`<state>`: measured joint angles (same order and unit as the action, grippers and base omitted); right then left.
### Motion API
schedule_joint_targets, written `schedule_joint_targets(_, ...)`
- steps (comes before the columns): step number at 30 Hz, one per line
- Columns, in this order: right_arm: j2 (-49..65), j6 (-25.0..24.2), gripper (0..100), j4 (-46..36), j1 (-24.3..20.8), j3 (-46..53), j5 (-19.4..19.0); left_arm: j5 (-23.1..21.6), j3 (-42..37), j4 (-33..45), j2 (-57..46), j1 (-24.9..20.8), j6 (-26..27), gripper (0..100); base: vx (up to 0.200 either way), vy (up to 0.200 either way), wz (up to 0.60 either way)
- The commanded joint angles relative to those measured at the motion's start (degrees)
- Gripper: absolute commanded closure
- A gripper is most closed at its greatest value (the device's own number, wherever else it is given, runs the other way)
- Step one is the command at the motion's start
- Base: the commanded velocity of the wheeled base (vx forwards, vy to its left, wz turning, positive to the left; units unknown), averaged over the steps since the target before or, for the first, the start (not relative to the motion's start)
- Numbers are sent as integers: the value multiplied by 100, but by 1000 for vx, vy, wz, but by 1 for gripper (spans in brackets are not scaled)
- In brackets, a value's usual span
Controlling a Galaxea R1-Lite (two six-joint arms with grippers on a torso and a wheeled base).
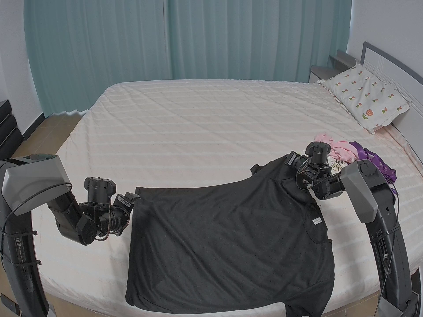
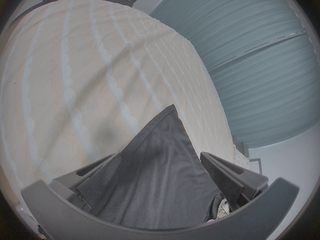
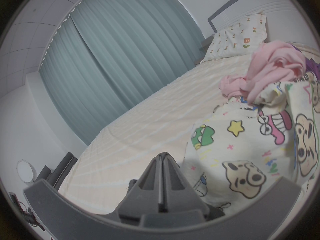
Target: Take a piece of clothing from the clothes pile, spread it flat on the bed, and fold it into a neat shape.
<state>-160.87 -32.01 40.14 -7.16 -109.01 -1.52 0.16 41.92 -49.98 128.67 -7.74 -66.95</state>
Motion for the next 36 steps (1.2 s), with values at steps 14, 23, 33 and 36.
schedule_joint_targets(14,3,2,0,213,-84,-200,29,2,-9,-3,9,-17,-2,0,0,0,0)
schedule_joint_targets(23,1365,28,0,240,74,1989,-234,2,-9,-3,9,-17,-2,0,0,0,0)
schedule_joint_targets(33,1928,679,0,521,549,3755,-981,2,-9,-3,9,-26,-2,0,0,0,0)
schedule_joint_targets(36,1813,819,0,521,593,3738,-990,2,-18,-3,9,-26,-2,0,0,0,0)
